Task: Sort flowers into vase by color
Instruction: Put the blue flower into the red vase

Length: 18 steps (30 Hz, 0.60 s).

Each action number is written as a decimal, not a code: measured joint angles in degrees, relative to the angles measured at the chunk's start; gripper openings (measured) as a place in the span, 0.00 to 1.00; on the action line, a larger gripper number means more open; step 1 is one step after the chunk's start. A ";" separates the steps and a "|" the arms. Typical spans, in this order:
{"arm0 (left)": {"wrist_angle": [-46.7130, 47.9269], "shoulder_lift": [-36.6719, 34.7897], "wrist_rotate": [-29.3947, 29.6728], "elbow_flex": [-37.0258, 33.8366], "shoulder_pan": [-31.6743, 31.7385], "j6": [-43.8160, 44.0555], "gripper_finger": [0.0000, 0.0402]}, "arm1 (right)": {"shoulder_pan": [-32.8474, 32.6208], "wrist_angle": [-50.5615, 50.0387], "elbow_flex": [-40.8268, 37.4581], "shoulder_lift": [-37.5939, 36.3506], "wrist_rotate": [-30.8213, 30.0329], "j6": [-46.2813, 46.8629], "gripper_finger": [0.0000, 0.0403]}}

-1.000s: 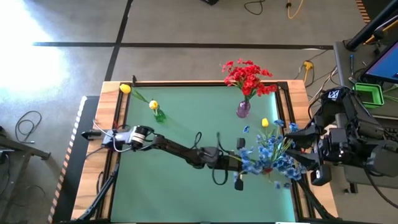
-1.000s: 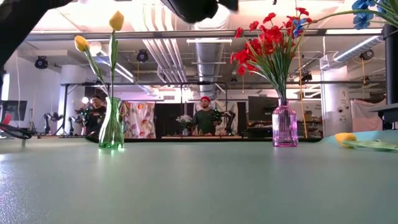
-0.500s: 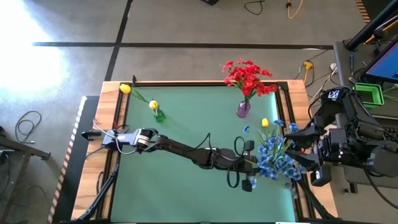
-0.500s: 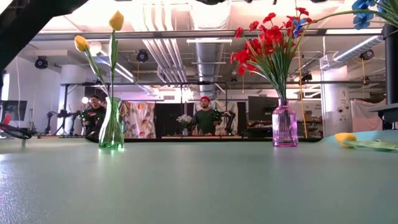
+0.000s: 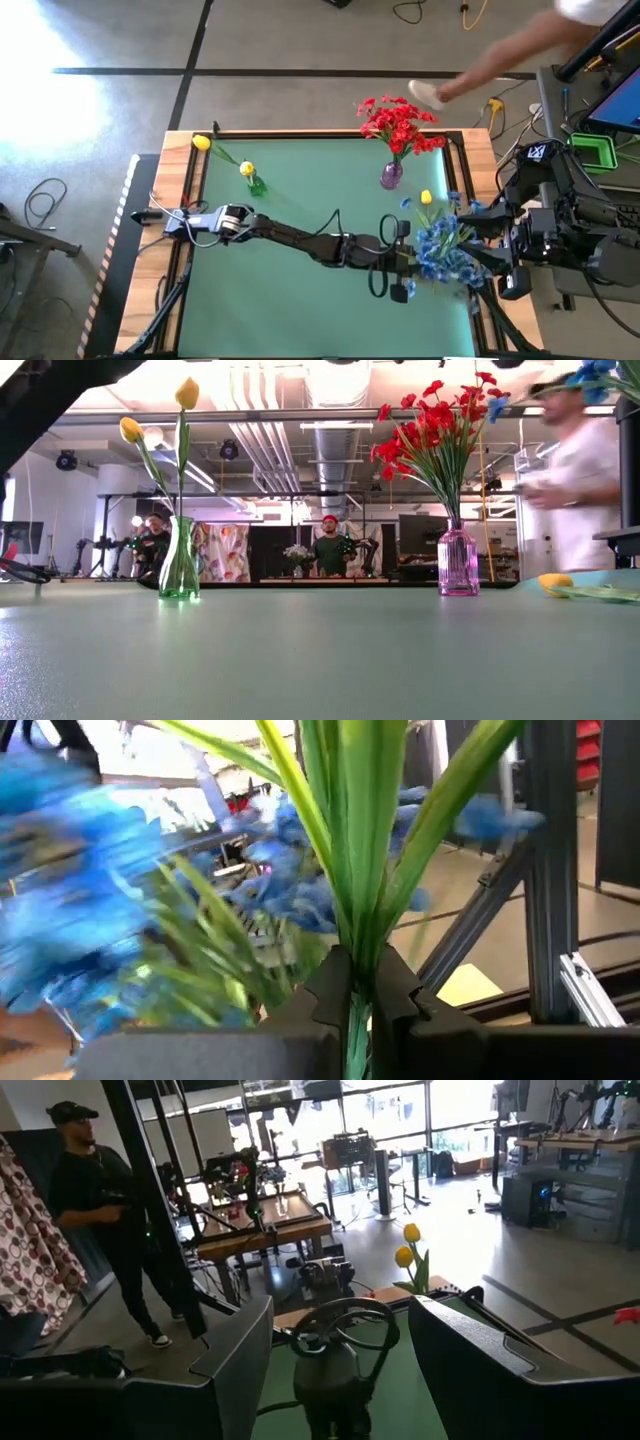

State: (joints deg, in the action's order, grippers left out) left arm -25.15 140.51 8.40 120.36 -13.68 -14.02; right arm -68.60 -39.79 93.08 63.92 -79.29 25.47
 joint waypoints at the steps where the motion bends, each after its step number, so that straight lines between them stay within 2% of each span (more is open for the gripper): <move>1: 0.26 0.00 0.02 0.00 0.19 0.80 0.00 | -0.01 -0.01 0.00 0.00 0.00 0.00 0.56; 18: 4.82 0.00 0.01 -0.02 0.99 4.94 0.00 | 0.00 -0.33 -0.24 0.02 -0.02 0.02 0.56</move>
State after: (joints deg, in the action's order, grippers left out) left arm -20.33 140.51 8.41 120.33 -12.69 -9.08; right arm -68.60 -40.12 92.84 63.94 -79.31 25.50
